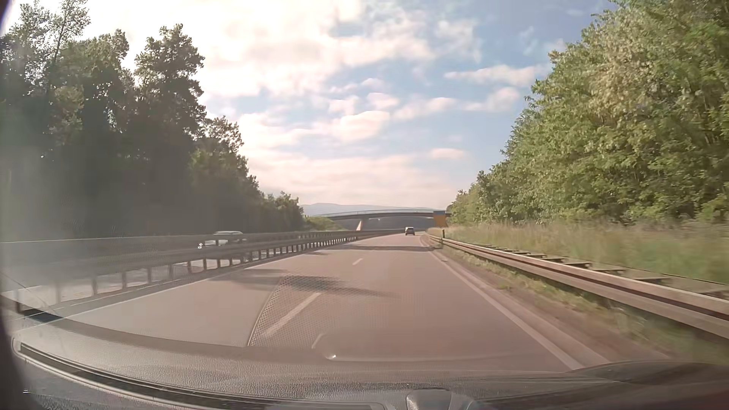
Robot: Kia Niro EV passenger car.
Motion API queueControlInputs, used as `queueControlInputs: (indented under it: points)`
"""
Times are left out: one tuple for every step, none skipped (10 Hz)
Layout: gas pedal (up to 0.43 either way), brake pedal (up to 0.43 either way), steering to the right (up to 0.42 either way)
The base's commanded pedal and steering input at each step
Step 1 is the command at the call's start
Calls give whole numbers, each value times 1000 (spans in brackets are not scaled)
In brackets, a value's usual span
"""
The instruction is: Follow the waypoints while adhering to traffic rules and regulations
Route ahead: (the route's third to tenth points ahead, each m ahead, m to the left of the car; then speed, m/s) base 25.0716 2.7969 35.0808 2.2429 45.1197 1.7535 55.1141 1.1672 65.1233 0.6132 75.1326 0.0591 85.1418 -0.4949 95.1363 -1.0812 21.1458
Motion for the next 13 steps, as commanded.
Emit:
queueControlInputs:
  points:
    - [197, 0, 4]
    - [197, 0, 4]
    - [197, 0, 4]
    - [197, 0, 4]
    - [197, 0, 4]
    - [197, 0, 4]
    - [197, 0, 4]
    - [197, 0, 4]
    - [197, 0, 4]
    - [197, 0, 4]
    - [197, 0, 4]
    - [197, 0, 4]
    - [197, 0, 4]
